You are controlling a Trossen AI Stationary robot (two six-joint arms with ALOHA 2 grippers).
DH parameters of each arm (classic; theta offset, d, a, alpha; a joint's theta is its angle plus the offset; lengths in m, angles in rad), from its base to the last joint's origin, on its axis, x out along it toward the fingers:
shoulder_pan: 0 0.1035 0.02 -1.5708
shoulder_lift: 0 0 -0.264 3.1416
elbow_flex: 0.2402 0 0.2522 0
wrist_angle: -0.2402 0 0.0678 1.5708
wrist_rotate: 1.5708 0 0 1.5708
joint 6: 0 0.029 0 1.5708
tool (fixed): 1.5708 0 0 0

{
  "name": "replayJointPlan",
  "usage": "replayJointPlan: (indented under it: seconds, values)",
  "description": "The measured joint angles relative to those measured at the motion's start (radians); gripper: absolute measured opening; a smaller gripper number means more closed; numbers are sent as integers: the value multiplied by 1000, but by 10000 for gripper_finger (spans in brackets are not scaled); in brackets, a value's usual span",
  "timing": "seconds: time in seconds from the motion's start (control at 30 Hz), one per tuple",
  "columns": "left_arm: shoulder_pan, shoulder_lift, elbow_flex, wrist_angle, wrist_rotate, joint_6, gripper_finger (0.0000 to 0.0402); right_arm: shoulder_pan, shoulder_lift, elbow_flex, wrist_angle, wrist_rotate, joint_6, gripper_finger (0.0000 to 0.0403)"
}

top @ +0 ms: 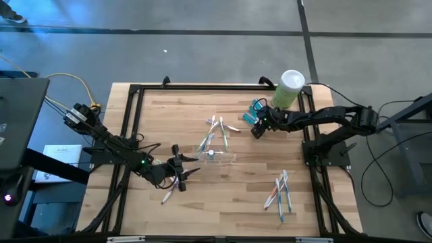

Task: Pick & Place toothbrushing station
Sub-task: Put the mouthwash into the center of the transparent organizer

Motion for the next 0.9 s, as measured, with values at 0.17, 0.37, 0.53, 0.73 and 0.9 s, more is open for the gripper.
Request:
replayJointPlan:
  seconds: [0.17, 0.37, 0.53, 0.73, 0.9]
  values:
    - [0, 0, 0, -13, 0, 1, 163, -1, 0, 0, 0, 44, 11, 211]
    - [0, 0, 0, -16, 0, 1, 163, -1, 0, 0, 1, 78, 16, 211]
    - [0, 0, 0, -16, 0, 0, 163, -1, 0, 0, 6, 79, 16, 211]
    - [0, 0, 0, -16, 0, 0, 163, -2, 0, 0, 27, 113, 16, 211]
    - [0, 0, 0, -17, 0, 0, 163, -21, 1, 0, 31, 105, 18, 211]
